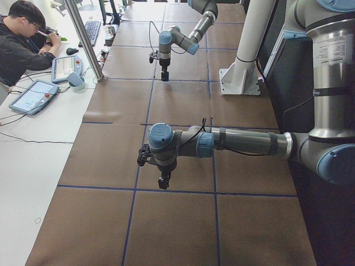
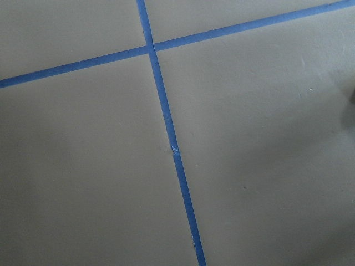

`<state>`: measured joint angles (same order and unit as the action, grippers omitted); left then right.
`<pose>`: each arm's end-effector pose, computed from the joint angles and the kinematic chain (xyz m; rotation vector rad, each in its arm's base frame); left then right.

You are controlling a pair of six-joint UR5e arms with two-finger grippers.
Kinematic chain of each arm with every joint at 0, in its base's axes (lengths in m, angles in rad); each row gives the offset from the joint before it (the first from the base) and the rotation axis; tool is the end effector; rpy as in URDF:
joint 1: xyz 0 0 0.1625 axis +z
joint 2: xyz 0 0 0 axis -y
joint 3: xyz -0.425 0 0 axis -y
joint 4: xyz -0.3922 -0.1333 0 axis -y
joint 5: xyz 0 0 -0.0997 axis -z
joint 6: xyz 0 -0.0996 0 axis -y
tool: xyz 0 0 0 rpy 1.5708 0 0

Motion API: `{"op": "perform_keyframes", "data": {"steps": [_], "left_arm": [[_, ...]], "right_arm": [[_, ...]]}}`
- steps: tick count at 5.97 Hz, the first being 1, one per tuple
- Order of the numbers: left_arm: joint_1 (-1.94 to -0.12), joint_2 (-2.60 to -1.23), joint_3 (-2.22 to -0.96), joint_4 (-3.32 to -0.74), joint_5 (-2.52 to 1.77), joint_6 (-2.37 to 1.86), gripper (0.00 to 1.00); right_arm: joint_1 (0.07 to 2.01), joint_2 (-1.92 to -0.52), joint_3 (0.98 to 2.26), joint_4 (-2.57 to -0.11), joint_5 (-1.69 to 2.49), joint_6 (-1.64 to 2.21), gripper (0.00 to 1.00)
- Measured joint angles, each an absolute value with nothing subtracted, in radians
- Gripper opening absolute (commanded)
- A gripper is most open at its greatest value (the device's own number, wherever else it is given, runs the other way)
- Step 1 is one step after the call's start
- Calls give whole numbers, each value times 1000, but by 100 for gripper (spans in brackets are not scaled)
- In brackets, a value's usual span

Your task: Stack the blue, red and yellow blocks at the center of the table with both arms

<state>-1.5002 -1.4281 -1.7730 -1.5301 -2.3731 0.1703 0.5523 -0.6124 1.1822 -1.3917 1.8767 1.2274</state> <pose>-0.0311 -0.4353 0.6272 0.0579 0.8024 0.2353 -0.6402 -0.5159 0.1969 0.0590 -0.7956 0.0832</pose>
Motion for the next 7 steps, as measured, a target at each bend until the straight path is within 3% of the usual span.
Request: {"op": "perform_keyframes", "data": {"steps": [5,7], "left_arm": [[-1500,-1428,-1773,-1530,-2373,170,100],[-1499,-1428,-1771,-1531,-2373,170,100]], "right_arm": [[665,-619,1242,-1396,1931,1194,99],[834,-741,1311,-1398,2083,1043,100]]}}
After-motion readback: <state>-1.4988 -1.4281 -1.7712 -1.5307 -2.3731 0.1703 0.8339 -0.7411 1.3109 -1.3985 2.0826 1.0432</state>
